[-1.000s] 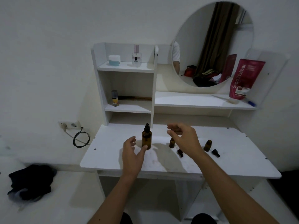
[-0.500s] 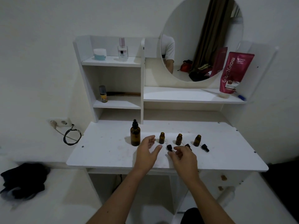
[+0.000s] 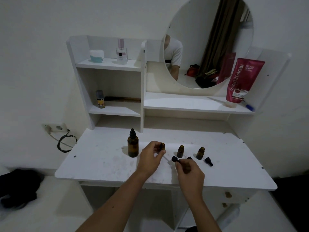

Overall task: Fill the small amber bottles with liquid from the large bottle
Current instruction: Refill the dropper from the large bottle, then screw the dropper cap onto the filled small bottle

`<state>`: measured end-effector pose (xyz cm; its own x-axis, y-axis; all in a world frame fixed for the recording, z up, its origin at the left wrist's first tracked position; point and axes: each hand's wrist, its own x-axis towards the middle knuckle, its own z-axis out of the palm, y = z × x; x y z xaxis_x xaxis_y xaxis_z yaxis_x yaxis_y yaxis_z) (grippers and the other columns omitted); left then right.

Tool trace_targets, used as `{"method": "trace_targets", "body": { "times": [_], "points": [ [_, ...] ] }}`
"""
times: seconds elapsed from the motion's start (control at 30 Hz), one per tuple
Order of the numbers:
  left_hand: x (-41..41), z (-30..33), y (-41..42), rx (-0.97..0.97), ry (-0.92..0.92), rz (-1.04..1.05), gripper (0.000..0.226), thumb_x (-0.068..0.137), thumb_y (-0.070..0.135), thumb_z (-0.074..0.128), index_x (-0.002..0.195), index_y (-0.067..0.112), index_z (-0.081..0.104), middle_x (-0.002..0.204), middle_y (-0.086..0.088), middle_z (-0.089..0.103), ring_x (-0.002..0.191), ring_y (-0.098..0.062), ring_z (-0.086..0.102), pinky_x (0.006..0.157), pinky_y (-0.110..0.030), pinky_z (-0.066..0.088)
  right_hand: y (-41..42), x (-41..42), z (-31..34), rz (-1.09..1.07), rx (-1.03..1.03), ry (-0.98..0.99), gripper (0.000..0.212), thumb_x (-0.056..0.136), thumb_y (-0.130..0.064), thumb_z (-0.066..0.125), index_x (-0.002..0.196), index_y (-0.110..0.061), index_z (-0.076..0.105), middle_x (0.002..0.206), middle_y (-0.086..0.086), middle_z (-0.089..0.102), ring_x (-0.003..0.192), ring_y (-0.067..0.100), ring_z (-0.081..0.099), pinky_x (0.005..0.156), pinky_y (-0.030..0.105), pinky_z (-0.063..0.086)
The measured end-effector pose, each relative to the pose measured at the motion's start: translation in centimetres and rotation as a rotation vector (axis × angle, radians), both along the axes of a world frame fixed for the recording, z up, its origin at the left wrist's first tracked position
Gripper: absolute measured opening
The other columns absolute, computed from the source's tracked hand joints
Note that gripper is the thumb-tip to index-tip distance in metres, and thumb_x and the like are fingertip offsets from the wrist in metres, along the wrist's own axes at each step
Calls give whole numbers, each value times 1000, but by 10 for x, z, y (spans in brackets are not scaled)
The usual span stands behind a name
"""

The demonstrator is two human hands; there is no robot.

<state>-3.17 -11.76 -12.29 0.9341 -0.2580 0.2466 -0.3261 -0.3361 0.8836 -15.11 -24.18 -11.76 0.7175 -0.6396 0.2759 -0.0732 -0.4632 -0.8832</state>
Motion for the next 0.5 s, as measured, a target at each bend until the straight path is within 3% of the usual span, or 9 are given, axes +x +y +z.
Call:
{"method": "trace_targets", "body": {
  "times": [0.1,0.23,0.33,0.5],
  "points": [
    [2,-2,2,-2,8,-3,28,92,30,74,118,24,65,111,14,70,101,7,63,86,-5,49,-7,1,11,3,130,-55,13,90,-13,76,102,-18,75,91,-9,76,86,2,71,87,29,60],
    [3,-3,3,-18,7,-17,27,92,27,74,117,22,66,108,14,70,101,10,61,85,-4,47,-11,14,28,64,178,-162,17,91,-10,74,105,-20,74,99,-5,77,94,8,74,91,34,60],
    [3,-4,3,-28,9,-27,27,92,26,74,117,21,67,109,14,71,102,8,62,87,-5,48,-11,24,42,107,135,-204,18,93,-10,72,107,-20,72,100,-6,77,92,16,75,87,38,62],
    [5,-5,4,-36,9,-40,25,93,26,73,117,22,67,111,14,71,103,6,63,92,-10,50,-9,40,56,175,-3,-199,17,94,-9,71,110,-16,72,100,-9,76,95,7,73,81,29,62]
  ]
}}
